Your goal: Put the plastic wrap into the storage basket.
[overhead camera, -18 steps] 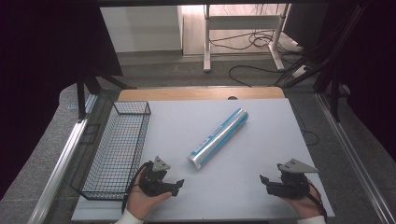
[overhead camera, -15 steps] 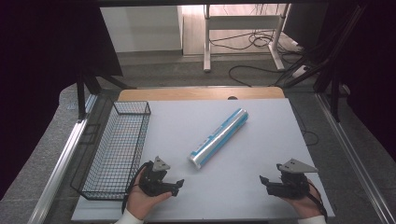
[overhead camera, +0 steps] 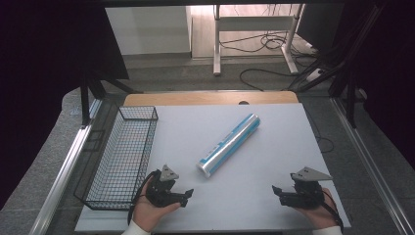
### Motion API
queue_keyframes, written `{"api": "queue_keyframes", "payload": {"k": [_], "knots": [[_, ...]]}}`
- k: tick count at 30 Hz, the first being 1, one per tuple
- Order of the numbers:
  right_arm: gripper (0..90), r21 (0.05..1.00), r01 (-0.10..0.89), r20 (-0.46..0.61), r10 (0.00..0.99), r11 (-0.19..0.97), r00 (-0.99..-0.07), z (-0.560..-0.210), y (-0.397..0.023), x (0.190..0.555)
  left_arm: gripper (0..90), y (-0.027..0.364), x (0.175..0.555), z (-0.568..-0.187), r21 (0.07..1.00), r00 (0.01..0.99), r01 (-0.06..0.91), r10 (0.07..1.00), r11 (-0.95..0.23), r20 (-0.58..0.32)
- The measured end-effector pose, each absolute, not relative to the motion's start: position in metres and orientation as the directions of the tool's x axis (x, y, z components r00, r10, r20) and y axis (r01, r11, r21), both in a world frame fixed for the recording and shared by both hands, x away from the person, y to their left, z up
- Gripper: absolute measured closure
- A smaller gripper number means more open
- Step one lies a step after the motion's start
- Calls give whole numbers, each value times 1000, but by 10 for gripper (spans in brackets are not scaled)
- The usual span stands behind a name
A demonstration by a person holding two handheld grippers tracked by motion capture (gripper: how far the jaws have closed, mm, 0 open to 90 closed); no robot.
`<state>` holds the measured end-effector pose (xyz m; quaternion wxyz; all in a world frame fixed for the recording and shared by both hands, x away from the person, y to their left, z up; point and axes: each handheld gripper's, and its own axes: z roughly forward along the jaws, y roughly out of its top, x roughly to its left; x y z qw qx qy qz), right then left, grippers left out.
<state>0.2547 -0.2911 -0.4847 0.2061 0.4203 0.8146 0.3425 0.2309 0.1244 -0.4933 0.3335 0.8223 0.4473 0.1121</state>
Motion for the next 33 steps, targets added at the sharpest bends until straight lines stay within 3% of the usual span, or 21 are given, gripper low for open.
{"api": "queue_keyframes", "payload": {"k": [14, 33], "knots": [[205, 742, 540, -24, 820, 397, -571, -484, -296, 256, 184, 96, 232, -458, 650, 619, 628, 780, -428, -85], [199, 721, 549, -44, 819, 423, -572, -489, -293, 257, 186, 76, 272, -434, 669, 662, 600, 742, -439, -107]]}}
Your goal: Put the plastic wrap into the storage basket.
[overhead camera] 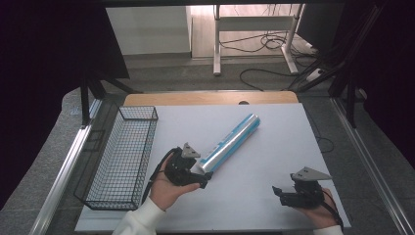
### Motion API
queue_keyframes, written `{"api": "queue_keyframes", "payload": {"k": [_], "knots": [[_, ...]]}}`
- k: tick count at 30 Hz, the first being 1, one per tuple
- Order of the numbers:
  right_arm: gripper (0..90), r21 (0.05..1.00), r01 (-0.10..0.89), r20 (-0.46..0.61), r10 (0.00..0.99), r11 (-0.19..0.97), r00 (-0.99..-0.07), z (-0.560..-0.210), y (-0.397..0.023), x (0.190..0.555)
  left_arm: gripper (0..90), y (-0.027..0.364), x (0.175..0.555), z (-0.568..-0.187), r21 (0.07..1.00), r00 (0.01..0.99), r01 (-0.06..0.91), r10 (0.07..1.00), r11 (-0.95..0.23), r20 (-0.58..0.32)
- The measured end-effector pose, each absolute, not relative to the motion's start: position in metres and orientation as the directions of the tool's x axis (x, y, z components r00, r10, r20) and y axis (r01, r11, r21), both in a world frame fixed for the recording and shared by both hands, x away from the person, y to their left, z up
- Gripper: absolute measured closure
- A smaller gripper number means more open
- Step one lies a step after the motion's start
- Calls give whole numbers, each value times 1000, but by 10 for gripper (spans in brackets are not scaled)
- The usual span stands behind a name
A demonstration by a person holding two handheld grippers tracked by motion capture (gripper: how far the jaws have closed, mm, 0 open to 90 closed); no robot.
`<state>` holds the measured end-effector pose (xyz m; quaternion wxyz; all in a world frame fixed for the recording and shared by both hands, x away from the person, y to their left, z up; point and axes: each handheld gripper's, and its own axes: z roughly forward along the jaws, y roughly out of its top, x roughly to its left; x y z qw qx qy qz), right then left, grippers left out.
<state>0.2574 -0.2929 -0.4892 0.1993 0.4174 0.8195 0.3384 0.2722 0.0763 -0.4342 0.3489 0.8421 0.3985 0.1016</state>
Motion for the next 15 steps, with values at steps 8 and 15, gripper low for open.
{"api": "queue_keyframes", "payload": {"k": [8, 15], "knots": [[204, 721, 547, -52, 820, 426, -570, -490, -293, 257, 192, 62, 311, -429, 646, 667, 613, 737, -455, -113], [207, 719, 547, -57, 820, 430, -570, -491, -294, 258, 208, 54, 341, -432, 636, 659, 627, 742, -450, -125]]}}
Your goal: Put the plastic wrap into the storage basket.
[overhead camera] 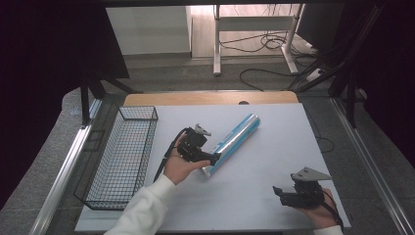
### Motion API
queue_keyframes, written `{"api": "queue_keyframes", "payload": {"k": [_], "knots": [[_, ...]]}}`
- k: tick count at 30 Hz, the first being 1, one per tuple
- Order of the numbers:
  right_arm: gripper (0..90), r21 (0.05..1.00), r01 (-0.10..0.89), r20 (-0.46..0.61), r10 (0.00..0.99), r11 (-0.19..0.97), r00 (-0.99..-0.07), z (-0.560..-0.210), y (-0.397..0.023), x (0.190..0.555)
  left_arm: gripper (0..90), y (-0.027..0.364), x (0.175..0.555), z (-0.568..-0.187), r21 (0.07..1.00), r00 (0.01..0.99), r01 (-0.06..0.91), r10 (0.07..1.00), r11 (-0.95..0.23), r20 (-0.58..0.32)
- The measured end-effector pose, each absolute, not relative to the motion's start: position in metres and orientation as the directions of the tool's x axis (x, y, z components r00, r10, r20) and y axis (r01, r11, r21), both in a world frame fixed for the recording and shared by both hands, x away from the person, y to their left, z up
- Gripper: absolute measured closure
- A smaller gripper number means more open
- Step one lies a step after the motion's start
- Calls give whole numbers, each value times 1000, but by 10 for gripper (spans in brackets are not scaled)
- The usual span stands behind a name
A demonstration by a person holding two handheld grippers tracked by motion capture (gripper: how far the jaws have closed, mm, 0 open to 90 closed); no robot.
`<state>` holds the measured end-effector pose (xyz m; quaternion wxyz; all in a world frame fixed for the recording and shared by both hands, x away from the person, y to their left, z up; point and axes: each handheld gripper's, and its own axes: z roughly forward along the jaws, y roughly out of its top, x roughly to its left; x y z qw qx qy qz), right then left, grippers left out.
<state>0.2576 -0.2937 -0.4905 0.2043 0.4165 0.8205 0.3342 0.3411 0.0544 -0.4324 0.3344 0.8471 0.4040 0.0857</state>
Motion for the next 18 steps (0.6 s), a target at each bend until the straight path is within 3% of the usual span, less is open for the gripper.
{"api": "queue_keyframes", "payload": {"k": [18], "knots": [[207, 714, 546, -64, 817, 438, -573, -493, -293, 258, 212, 37, 379, -439, 610, 665, 649, 729, -455, -163]]}}
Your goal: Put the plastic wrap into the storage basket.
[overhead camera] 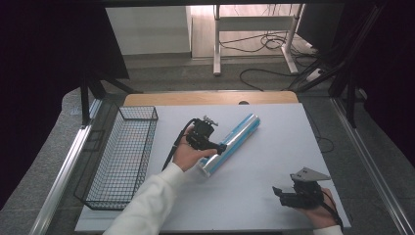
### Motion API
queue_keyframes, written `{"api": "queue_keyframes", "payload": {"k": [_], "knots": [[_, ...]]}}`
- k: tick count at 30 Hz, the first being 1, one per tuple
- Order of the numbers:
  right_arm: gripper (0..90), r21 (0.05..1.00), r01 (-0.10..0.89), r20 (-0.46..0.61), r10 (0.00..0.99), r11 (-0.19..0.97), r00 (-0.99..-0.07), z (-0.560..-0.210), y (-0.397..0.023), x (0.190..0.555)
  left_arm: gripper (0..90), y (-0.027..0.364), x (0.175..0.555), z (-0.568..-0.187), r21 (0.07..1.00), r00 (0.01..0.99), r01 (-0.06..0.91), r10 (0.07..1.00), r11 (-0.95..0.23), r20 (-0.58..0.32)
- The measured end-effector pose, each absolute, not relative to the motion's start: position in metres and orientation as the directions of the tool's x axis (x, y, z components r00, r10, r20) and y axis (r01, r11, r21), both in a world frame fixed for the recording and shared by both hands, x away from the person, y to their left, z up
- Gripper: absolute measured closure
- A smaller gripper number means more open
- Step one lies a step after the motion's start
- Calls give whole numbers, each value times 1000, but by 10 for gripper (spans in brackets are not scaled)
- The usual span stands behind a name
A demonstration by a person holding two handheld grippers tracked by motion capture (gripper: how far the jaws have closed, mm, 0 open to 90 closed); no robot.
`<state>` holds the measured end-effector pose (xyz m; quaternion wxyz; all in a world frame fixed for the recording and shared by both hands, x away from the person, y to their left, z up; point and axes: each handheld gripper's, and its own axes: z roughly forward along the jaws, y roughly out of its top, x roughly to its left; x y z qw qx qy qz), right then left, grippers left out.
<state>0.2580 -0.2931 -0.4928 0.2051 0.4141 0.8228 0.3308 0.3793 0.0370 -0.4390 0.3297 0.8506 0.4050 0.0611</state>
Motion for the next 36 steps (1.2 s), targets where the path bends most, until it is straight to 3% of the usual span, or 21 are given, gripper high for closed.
{"api": "queue_keyframes", "payload": {"k": [18, 36], "knots": [[208, 708, 547, -72, 816, 447, -573, -495, -293, 259, 206, 1, 414, -451, 579, 688, 648, 706, -494, -167], [209, 704, 545, -80, 813, 456, -577, -497, -293, 259, 204, -24, 449, -475, 490, 672, 696, 716, -525, -188]]}}
